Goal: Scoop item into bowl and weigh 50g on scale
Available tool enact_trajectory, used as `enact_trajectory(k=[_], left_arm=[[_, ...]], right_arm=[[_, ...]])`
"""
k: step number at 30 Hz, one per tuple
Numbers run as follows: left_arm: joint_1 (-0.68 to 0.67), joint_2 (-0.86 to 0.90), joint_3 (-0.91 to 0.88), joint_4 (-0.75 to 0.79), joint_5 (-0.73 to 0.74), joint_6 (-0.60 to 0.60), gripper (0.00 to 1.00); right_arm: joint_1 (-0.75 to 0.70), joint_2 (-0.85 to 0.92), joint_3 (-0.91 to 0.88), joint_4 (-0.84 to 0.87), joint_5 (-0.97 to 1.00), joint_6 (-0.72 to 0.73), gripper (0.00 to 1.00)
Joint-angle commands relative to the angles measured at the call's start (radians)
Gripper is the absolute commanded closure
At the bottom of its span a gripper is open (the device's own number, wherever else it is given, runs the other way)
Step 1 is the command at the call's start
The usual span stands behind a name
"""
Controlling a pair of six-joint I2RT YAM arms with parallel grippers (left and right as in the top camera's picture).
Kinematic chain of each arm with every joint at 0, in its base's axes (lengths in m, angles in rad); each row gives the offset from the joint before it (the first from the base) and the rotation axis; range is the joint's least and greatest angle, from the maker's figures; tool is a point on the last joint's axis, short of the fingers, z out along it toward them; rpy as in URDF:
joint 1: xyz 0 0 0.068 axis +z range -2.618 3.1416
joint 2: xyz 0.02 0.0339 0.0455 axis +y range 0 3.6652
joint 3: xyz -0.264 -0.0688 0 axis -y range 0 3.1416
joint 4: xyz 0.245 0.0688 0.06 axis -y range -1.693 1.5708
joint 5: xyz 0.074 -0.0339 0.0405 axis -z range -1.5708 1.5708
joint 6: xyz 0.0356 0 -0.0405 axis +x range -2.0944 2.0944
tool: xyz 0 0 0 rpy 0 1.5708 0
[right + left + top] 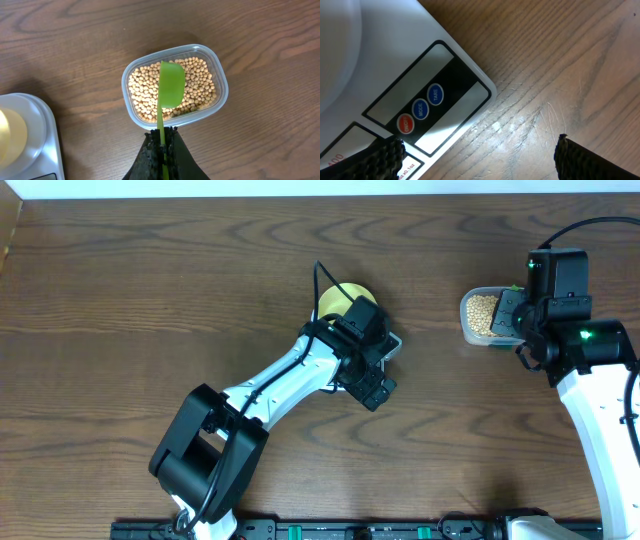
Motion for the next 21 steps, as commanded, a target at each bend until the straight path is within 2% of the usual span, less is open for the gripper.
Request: enact_trajectory(k=[1, 21], left_arm=[[0.0, 0.013, -0.007, 0.003, -0.018, 0.021, 0.02], [0.0, 0.032, -0.007, 0.022, -0.017, 0.022, 0.02]], right_arm=[[0.008, -0.019, 0.017, -0.002, 0.001, 0.013, 0.99], [0.008, -0.019, 0.017, -0.002, 0.001, 0.013, 0.99]])
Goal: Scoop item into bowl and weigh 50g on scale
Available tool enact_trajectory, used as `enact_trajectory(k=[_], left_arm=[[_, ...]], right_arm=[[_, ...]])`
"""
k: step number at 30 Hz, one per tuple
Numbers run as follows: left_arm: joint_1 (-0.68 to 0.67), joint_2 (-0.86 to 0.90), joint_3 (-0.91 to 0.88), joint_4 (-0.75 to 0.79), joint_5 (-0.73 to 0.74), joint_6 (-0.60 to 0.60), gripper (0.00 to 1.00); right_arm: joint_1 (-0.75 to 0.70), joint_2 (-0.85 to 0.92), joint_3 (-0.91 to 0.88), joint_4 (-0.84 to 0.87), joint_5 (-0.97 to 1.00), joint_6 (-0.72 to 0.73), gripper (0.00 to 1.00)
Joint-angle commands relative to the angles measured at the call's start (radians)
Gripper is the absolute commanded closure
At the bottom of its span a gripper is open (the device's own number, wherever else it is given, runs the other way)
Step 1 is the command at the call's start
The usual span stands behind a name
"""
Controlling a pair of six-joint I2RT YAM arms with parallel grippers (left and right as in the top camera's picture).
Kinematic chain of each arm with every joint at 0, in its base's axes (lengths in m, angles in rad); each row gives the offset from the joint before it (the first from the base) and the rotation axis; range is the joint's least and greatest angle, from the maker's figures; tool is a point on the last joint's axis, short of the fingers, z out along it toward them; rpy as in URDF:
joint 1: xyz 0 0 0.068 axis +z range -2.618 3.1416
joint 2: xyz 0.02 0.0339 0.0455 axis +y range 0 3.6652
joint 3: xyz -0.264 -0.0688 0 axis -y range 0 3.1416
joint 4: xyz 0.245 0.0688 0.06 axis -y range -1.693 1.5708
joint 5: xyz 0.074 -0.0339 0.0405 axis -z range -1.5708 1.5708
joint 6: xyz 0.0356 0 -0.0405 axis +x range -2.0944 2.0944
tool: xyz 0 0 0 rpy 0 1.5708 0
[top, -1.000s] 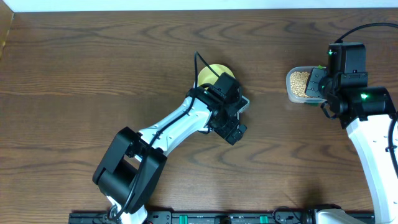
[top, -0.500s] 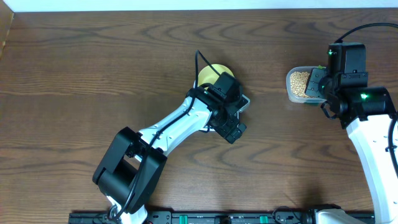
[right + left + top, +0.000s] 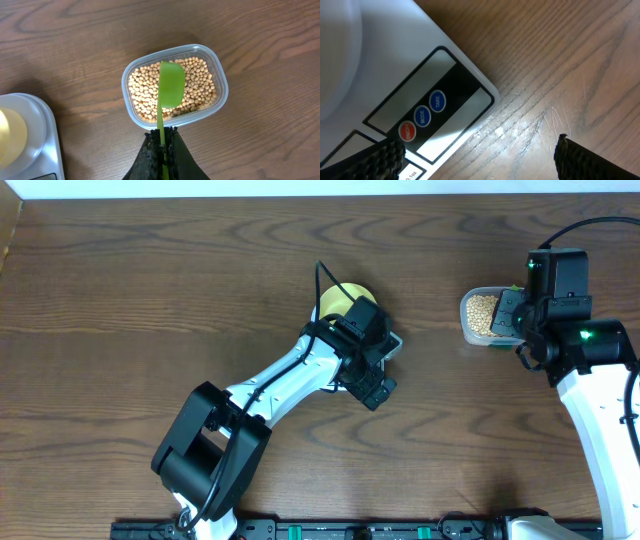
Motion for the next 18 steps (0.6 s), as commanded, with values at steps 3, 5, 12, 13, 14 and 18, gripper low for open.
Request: enact_trajectory(k=[3, 5, 12, 13, 14, 18], left_arm=[[0.0, 0.031, -0.008, 0.004, -0.013, 0.018, 0.02], [0.0, 0.038, -0.008, 0.004, -0.013, 0.017, 0.02], [0.0, 0.047, -0.009, 0.004, -0.013, 0.017, 0.02], [0.0, 0.047, -0.009, 0.004, -0.013, 0.017, 0.02], [0.0, 0.047, -0.009, 0.004, -0.013, 0.017, 0.02], [0.0, 0.047, -0.009, 0.004, -0.013, 0.017, 0.02]], right_arm=[[0.008, -0.019, 0.017, -0.002, 0.001, 0.013, 0.99], [0.008, -0.021, 0.017, -0.002, 0.001, 0.013, 0.99], [0.008, -0.027, 0.017, -0.001, 0.002, 0.013, 0.99], [0.008, -0.027, 0.017, -0.001, 0.002, 0.013, 0.99], [0.008, -0.027, 0.017, -0.001, 0.001, 0.013, 0.99], [0.008, -0.027, 0.017, -0.001, 0.001, 0.013, 0.99]])
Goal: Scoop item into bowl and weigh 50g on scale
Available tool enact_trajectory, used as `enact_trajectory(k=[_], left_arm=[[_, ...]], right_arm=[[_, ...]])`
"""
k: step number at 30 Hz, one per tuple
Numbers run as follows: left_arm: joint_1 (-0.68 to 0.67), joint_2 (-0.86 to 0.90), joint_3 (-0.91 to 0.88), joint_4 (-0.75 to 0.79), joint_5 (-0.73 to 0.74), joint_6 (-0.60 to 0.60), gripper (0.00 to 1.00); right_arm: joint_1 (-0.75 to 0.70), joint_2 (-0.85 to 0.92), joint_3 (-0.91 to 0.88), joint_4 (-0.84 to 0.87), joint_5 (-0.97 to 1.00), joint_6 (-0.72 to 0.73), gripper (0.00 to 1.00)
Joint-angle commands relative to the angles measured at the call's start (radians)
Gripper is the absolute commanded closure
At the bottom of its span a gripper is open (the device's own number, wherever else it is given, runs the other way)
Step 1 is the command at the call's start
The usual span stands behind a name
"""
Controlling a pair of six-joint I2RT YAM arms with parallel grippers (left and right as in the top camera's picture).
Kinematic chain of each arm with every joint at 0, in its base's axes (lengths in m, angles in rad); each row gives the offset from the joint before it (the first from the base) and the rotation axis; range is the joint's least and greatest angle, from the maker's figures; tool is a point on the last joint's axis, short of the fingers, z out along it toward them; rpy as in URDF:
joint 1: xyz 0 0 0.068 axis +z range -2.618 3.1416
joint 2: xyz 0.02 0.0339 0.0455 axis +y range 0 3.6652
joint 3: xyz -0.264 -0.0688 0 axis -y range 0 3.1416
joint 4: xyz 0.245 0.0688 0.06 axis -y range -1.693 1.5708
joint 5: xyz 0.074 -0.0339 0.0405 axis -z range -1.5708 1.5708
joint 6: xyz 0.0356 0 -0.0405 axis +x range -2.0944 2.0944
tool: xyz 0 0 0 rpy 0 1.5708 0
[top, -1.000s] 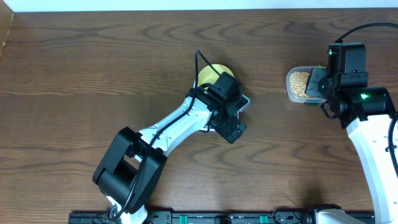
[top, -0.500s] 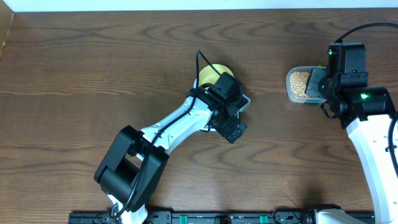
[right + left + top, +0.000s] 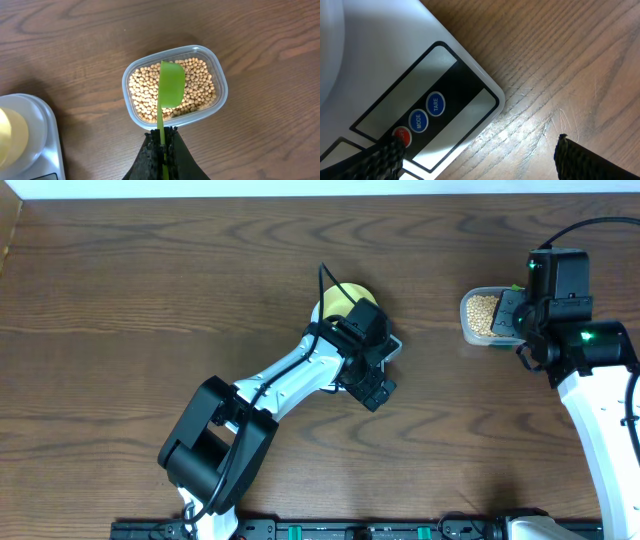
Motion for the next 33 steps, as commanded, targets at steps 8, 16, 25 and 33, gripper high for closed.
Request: enact_trajectory(k=[8, 16, 25, 33], left_arm=[[0.0, 0.02, -0.009, 0.016, -0.013, 0.017, 0.02], [-0.002, 0.055, -0.011, 0.014, 0.006, 0.016, 0.02], [-0.016, 0.098, -0.011, 0.007, 0.005, 0.012, 0.02], [-0.019, 0.127, -0.011, -0.014, 0.005, 0.013, 0.02]], right_arm=[[0.008, -0.021, 0.017, -0.001, 0.001, 0.013, 0.99], [0.008, -0.021, 0.017, -0.001, 0.002, 0.013, 0.99], [0.008, -0.021, 0.017, 0.0, 0.002, 0.013, 0.99], [0.008, -0.021, 0.017, 0.0, 0.002, 0.013, 0.99]])
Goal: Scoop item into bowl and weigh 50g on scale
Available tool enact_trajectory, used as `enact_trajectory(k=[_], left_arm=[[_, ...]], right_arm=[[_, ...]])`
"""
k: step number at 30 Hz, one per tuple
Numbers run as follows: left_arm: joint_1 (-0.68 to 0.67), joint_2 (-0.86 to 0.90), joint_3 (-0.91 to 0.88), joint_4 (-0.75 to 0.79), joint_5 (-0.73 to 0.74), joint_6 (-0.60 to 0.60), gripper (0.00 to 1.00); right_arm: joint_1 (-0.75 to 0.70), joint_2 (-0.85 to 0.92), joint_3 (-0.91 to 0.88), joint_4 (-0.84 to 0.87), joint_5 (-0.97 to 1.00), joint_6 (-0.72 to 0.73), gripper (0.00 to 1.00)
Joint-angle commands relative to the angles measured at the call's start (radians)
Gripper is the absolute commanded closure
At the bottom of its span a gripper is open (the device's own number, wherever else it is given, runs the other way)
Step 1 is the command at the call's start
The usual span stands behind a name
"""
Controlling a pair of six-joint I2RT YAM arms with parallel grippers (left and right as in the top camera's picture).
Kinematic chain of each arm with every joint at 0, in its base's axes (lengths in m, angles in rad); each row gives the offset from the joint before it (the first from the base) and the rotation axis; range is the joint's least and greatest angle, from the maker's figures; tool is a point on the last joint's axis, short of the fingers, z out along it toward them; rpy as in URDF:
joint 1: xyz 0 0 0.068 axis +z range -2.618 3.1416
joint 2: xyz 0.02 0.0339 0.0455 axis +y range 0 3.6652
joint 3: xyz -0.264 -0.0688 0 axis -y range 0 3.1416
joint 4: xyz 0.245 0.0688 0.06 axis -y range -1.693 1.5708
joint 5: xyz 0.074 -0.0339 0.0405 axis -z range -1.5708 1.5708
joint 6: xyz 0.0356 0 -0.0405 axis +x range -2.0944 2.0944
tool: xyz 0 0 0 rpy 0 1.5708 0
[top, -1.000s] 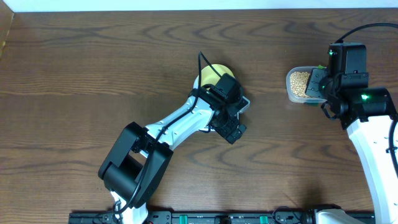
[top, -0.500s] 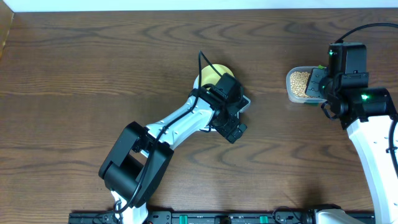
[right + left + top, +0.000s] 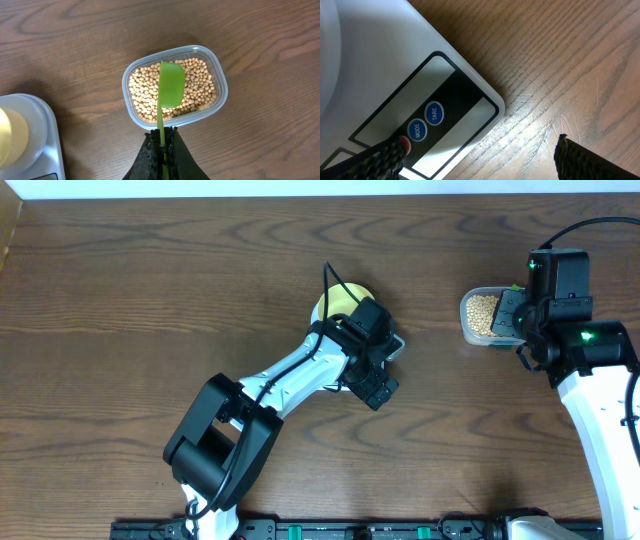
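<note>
A white scale lies under my left gripper, which is open. Its left finger covers part of the red button, next to the blue MODE and TARE buttons; the right finger hangs over bare wood. The scale's display shows no digits. A yellow bowl stands on the scale. My right gripper is shut on the handle of a green scoop. The scoop's head sits over a clear tub of soybeans.
Dark wooden table all around. The tub of beans stands right of the scale, with a strip of bare wood between them. The left arm lies diagonally across the table's middle.
My left gripper has shifted a little over the scale's button panel; its left finger now covers more of the red button. The right gripper and scoop have not moved.
My left gripper stayed open over the scale's button panel, first with the red button fully showing beside the left finger, then with the finger at its edge, now partly over it. The right gripper held the scoop still over the beans throughout.
</note>
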Motion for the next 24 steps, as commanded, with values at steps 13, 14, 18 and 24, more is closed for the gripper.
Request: enact_trajectory(k=[13, 14, 18, 24], left_arm=[[-0.008, 0.096, -0.035, -0.029, 0.013, 0.008, 0.02], [-0.008, 0.092, -0.035, -0.036, 0.013, 0.007, 0.02], [-0.008, 0.052, -0.033, -0.064, 0.013, 0.005, 0.02], [-0.008, -0.061, -0.033, -0.065, 0.012, -0.003, 0.02]], right_arm=[[0.008, -0.021, 0.017, 0.0, 0.002, 0.013, 0.99], [0.008, -0.021, 0.017, 0.0, 0.002, 0.013, 0.99], [0.008, -0.021, 0.017, 0.0, 0.002, 0.013, 0.99], [0.008, -0.021, 0.017, 0.0, 0.002, 0.013, 0.99]])
